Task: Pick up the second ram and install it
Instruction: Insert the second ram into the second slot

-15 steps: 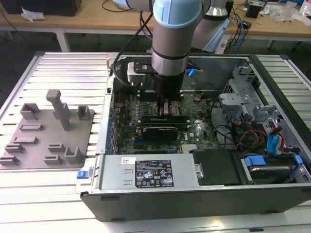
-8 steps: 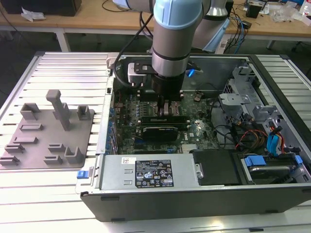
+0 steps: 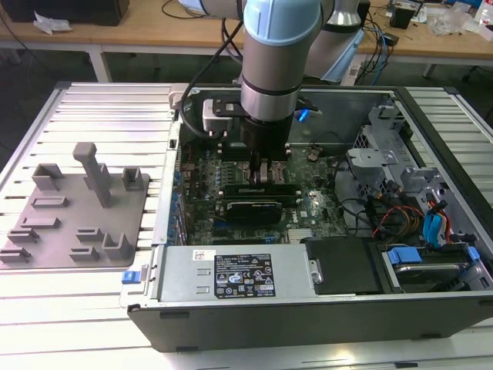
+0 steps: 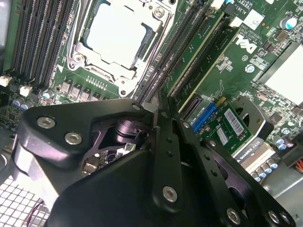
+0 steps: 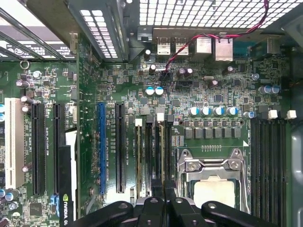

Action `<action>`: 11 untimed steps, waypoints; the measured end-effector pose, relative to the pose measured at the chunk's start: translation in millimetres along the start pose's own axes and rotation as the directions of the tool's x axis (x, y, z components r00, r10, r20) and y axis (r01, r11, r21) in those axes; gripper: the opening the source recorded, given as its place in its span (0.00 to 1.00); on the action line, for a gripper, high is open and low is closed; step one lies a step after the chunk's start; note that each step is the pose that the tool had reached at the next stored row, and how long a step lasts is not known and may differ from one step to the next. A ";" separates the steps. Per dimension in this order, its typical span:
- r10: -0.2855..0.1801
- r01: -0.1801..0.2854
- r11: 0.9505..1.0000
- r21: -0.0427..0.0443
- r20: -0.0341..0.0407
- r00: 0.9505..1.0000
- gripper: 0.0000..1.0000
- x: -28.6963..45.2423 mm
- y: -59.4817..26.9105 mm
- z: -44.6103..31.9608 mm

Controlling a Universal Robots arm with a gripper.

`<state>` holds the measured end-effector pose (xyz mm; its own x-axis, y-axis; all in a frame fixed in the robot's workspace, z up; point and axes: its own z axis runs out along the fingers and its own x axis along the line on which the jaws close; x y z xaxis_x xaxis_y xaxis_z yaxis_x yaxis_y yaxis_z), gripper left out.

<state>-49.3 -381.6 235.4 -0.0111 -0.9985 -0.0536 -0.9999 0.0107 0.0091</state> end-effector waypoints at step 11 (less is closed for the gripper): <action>0.000 0.000 1.000 0.000 0.000 1.000 0.09 0.1 2.2 1.0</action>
<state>-51.5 -381.6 234.4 -0.0111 -0.9985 -0.0531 -0.9999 0.0106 0.0093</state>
